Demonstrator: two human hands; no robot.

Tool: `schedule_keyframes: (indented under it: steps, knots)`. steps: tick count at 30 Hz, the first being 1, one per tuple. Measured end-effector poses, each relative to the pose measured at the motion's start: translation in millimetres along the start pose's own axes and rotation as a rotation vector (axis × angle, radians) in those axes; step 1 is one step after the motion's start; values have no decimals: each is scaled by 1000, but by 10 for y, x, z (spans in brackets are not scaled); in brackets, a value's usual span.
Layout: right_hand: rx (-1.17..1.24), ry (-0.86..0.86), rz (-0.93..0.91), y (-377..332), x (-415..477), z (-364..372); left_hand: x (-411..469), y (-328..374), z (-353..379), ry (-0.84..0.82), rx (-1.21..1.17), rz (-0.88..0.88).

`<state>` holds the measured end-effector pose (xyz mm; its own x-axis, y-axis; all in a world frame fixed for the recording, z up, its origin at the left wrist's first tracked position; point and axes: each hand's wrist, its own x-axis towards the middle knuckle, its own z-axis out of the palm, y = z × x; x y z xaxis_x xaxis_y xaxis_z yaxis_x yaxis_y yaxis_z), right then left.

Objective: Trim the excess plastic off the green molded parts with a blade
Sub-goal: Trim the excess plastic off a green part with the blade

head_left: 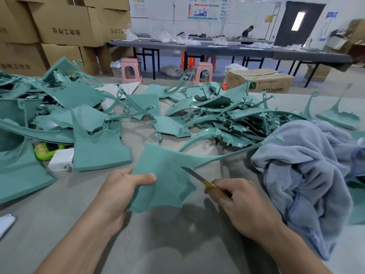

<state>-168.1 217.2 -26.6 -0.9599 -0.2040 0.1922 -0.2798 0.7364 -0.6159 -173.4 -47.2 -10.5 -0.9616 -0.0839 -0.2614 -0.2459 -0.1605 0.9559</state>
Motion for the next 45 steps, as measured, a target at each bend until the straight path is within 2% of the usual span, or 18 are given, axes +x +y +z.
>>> schedule_keyframes:
  steps: [5, 10, 14, 19, 23, 27, 32, 36, 40, 42, 45]
  knots:
    - [63, 45, -25, -20, -14, -12, -16, 36, -16, -24, 11, 5]
    - [-109, -232, -43, 20, 16, -190, -20, 28, -27, 12, 56, 10]
    - [-106, -95, -82, 0, -5, -210, -37, -3, 28, 19, 107, 24]
    - [-166, -239, -100, -50, 28, -205, -11, -10, -14, -1, 78, 3]
    - [-122, -96, -83, -45, -10, -215, -31, -11, 0, -84, 57, -32]
    - [-116, -196, -122, -58, -17, -183, -3, -5, -14, -23, 61, -17]
    - [43, 5, -46, -8, -55, -174, 9, 6, 14, 99, 4, 12]
    - [47, -72, -33, -115, -78, -46, -10, 4, 80, 86, -119, -26]
    - [7, 114, 61, -77, -60, -10, -4, 3, 113, 105, -156, -37]
    - [70, 51, 20, -113, -69, -11, 0, 4, 100, 108, -187, -45]
    - [18, -40, -42, -169, -84, 49, -10, 2, 92, 81, -213, -73]
